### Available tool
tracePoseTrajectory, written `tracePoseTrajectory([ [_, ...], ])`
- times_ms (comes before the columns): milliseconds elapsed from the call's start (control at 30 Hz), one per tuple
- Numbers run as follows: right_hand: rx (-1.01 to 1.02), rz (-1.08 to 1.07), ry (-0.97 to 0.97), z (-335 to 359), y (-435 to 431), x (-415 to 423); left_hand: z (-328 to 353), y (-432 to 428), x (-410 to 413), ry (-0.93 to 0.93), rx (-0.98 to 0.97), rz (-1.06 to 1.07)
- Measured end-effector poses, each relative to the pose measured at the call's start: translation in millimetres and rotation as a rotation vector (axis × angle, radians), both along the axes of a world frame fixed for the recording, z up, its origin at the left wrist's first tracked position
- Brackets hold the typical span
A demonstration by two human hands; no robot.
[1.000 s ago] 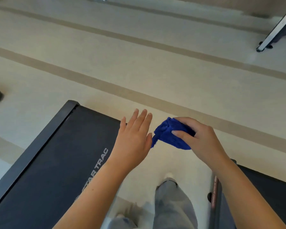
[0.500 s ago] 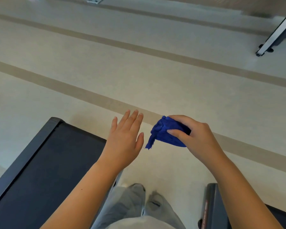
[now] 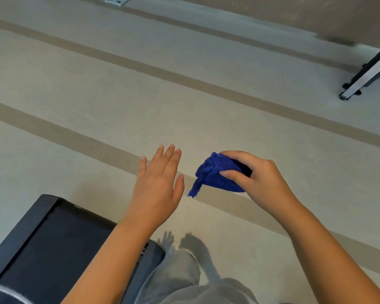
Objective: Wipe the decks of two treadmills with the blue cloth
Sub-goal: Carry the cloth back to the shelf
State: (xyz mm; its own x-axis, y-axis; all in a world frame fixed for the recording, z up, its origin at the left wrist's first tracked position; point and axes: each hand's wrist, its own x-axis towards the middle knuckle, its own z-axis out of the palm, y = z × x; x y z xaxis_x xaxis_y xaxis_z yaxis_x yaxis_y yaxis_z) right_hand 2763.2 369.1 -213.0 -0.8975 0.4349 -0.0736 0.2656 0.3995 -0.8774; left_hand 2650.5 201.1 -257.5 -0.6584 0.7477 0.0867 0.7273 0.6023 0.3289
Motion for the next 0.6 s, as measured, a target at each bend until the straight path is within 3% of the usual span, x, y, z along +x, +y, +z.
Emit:
tracePoseTrajectory([
  [333, -0.051, 0.074, 0.065, -6, 63, -182, 10, 61, -150, -0.098, 0.101, 0.133],
  [600, -0.059, 0.203, 0.138, 8, 156, -357, 39, 157, -312, 0.043, 0.076, 0.191],
])
